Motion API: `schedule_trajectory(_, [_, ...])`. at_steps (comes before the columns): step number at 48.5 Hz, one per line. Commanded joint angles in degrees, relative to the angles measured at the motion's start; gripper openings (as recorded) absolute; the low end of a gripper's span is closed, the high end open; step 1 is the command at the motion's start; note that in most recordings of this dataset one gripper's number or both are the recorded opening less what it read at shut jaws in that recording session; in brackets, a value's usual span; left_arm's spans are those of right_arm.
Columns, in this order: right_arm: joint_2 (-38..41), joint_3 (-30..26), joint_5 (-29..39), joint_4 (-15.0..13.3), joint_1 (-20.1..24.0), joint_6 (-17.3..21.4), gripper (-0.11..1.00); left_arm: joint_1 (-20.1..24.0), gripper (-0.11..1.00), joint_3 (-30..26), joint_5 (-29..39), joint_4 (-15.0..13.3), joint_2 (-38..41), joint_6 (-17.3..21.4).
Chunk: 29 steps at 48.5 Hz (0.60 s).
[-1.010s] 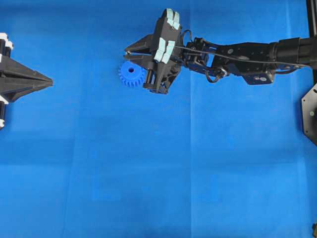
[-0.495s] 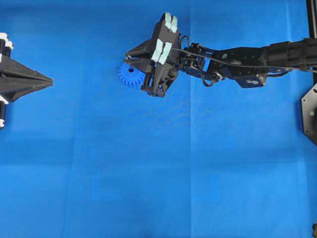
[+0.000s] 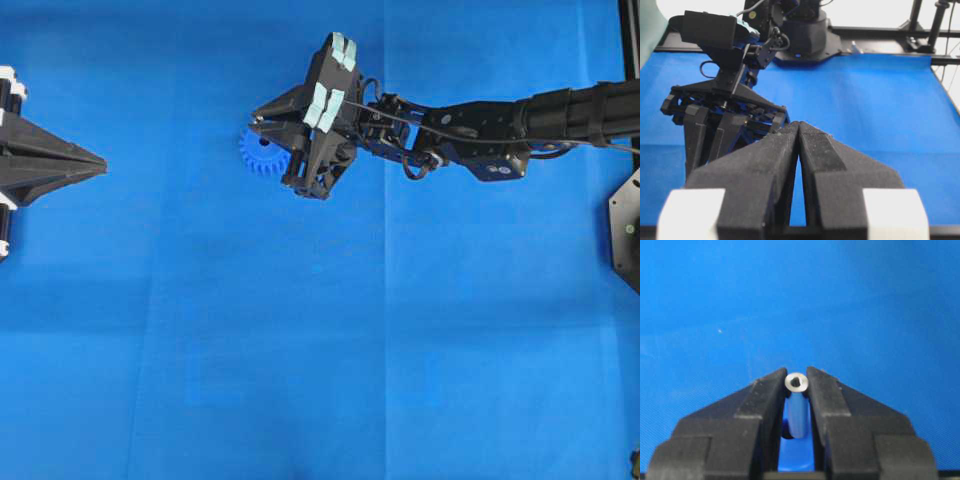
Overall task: Insert the shaft placed at a random location into the center hole of the small gear at another random location.
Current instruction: 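Align the held shaft above the gear's center hole with the right gripper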
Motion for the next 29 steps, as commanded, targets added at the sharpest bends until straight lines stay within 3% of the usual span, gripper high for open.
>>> schedule_trajectory(1, [-1.32,-0.44,-0.18,0.18,0.09,0.00,0.04,0.00,0.00,-0.62,-0.35,0.00,0.26,0.00])
schedule_trajectory(29, [-9.58,-0.35,3.52,-0.35,0.26,-3.87,0.04,0.00,0.00,-0.62,-0.35,0.00,-0.35,-0.09])
